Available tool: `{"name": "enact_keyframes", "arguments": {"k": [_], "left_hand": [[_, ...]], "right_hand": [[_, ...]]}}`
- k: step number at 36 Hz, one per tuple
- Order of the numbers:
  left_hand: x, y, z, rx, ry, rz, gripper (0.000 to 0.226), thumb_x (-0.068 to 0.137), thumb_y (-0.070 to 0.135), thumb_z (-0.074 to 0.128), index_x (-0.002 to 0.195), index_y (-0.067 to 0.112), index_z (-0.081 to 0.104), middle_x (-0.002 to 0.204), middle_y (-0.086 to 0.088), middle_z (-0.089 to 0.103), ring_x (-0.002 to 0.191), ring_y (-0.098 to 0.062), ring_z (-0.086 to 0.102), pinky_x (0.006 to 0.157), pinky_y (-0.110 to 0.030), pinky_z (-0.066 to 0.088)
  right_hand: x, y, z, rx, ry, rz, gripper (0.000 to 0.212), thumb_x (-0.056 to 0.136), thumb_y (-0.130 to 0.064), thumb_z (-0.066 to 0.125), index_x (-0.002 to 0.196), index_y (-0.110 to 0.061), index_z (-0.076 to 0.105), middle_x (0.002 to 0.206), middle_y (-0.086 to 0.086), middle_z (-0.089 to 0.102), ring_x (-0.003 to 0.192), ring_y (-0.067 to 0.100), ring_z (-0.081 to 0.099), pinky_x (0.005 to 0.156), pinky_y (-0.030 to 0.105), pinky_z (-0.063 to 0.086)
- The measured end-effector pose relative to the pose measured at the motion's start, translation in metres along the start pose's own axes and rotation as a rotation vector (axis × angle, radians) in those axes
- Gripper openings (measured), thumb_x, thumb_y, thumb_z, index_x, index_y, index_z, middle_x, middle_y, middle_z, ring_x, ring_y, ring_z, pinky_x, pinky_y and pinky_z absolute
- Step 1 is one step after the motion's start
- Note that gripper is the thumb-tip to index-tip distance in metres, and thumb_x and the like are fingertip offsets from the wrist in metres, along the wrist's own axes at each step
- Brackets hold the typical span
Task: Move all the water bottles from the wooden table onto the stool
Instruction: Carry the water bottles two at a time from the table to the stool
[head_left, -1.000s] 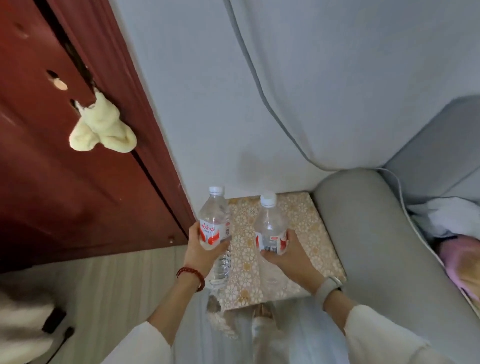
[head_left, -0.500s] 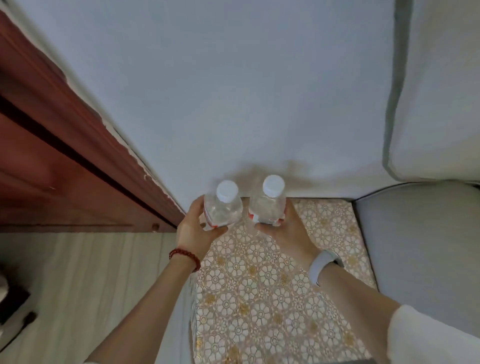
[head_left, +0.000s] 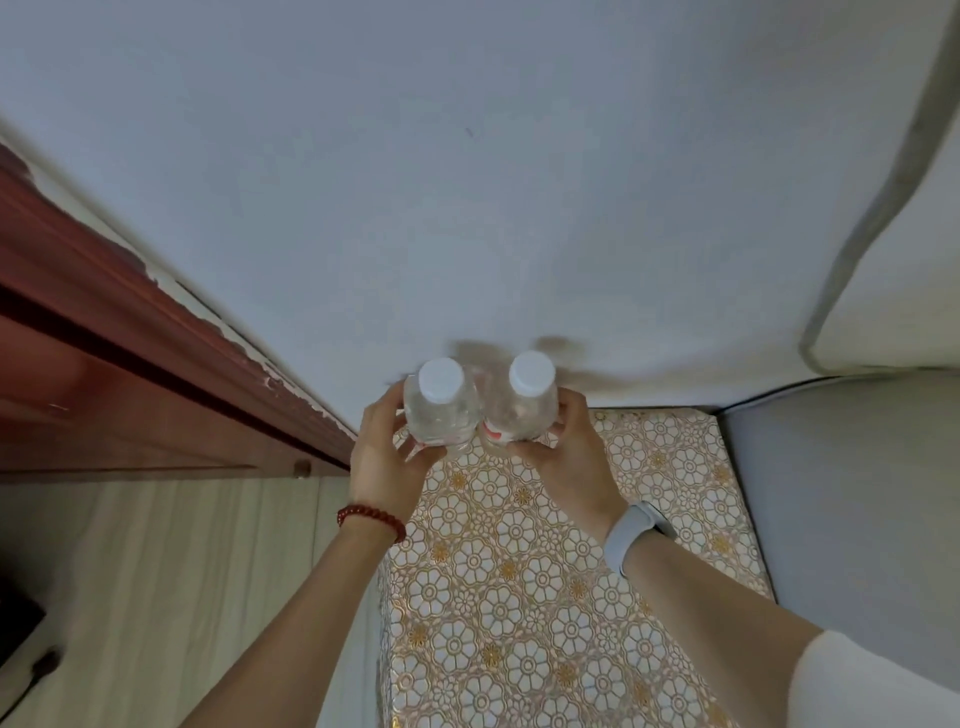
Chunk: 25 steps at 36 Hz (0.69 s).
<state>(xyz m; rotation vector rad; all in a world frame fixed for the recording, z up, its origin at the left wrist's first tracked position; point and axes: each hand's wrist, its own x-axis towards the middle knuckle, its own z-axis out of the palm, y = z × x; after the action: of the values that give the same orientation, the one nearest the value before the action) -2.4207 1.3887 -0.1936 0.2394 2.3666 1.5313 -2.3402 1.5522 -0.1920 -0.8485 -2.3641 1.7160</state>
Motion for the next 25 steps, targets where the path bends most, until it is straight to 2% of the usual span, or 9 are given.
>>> {"name": "enact_keyframes", "arguments": {"k": [3, 6, 10, 13, 15, 17, 19, 22, 25], "left_hand": [[0.001, -0.003, 0.001, 0.007, 0.025, 0.006, 0.069, 0.070, -0.004, 0.072, 0.106, 0.047, 0.042, 0.107, 0.021, 0.052, 0.103, -0.011, 0.056, 0.072, -0.004, 0.046], [-0.003, -0.006, 0.003, 0.089, 0.046, -0.002, 0.056, 0.073, -0.001, 0.071, 0.116, 0.022, 0.043, 0.112, 0.005, 0.058, 0.104, -0.017, 0.058, 0.080, -0.019, 0.048], [-0.008, -0.002, 0.004, 0.212, 0.024, -0.016, 0.057, 0.076, 0.007, 0.069, 0.123, 0.015, 0.038, 0.122, -0.010, 0.058, 0.110, -0.025, 0.056, 0.089, -0.037, 0.049], [-0.014, 0.005, 0.000, 0.301, -0.014, -0.024, 0.070, 0.074, 0.013, 0.072, 0.132, 0.014, 0.032, 0.132, -0.010, 0.051, 0.118, -0.028, 0.050, 0.090, -0.037, 0.044], [-0.022, 0.014, -0.006, 0.314, -0.037, -0.044, 0.079, 0.075, 0.019, 0.072, 0.138, 0.015, 0.025, 0.143, -0.008, 0.038, 0.127, -0.025, 0.041, 0.098, -0.036, 0.038], [-0.034, 0.025, -0.016, 0.309, -0.050, -0.069, 0.081, 0.078, 0.026, 0.069, 0.141, 0.016, 0.020, 0.148, -0.006, 0.028, 0.132, -0.024, 0.035, 0.103, -0.035, 0.033], [-0.052, 0.036, -0.031, 0.304, -0.045, -0.074, 0.077, 0.080, 0.029, 0.066, 0.142, 0.016, 0.020, 0.148, -0.007, 0.026, 0.133, -0.022, 0.031, 0.102, -0.029, 0.029], [-0.091, 0.056, -0.059, 0.271, -0.013, -0.096, 0.069, 0.083, 0.032, 0.062, 0.140, 0.017, 0.026, 0.146, -0.005, 0.031, 0.130, -0.019, 0.035, 0.096, -0.024, 0.027], [-0.139, 0.076, -0.096, 0.261, 0.056, -0.145, 0.059, 0.083, 0.030, 0.061, 0.135, 0.020, 0.037, 0.139, -0.004, 0.041, 0.111, -0.012, 0.045, 0.091, -0.021, 0.032]], "right_hand": [[0.001, -0.002, 0.004, 0.001, -0.007, -0.015, 0.057, 0.070, -0.016, 0.077, 0.109, -0.026, 0.036, 0.103, -0.018, 0.048, 0.094, -0.005, 0.051, 0.072, -0.002, 0.041], [0.000, -0.001, 0.010, -0.009, 0.023, -0.022, 0.056, 0.071, -0.013, 0.076, 0.113, -0.020, 0.039, 0.115, 0.001, 0.042, 0.104, 0.013, 0.049, 0.078, 0.006, 0.042], [-0.005, -0.004, 0.012, -0.043, 0.006, -0.008, 0.057, 0.076, -0.012, 0.072, 0.122, -0.011, 0.037, 0.121, 0.004, 0.045, 0.110, 0.018, 0.051, 0.074, 0.008, 0.042], [-0.013, -0.015, 0.010, -0.074, -0.026, 0.043, 0.072, 0.078, -0.018, 0.072, 0.134, -0.008, 0.028, 0.120, -0.004, 0.043, 0.111, 0.011, 0.048, 0.081, 0.010, 0.039], [-0.024, -0.026, 0.007, -0.102, -0.042, 0.088, 0.081, 0.080, -0.018, 0.069, 0.142, -0.006, 0.018, 0.130, 0.003, 0.040, 0.123, 0.015, 0.040, 0.094, 0.017, 0.032], [-0.042, -0.039, 0.002, -0.136, -0.065, 0.124, 0.072, 0.084, -0.015, 0.064, 0.141, -0.007, 0.020, 0.139, 0.008, 0.037, 0.133, 0.023, 0.033, 0.101, 0.025, 0.028], [-0.066, -0.054, -0.004, -0.159, -0.119, 0.151, 0.057, 0.088, -0.019, 0.058, 0.137, -0.011, 0.029, 0.138, 0.008, 0.041, 0.129, 0.024, 0.038, 0.103, 0.031, 0.033], [-0.105, -0.078, -0.011, -0.186, -0.223, 0.180, 0.043, 0.093, -0.027, 0.049, 0.132, -0.013, 0.039, 0.127, 0.006, 0.053, 0.105, 0.015, 0.052, 0.082, 0.020, 0.044], [-0.146, -0.107, -0.010, -0.207, -0.272, 0.095, 0.035, 0.094, -0.027, 0.047, 0.126, -0.013, 0.047, 0.115, 0.000, 0.056, 0.085, 0.002, 0.053, 0.060, 0.004, 0.041]]}}
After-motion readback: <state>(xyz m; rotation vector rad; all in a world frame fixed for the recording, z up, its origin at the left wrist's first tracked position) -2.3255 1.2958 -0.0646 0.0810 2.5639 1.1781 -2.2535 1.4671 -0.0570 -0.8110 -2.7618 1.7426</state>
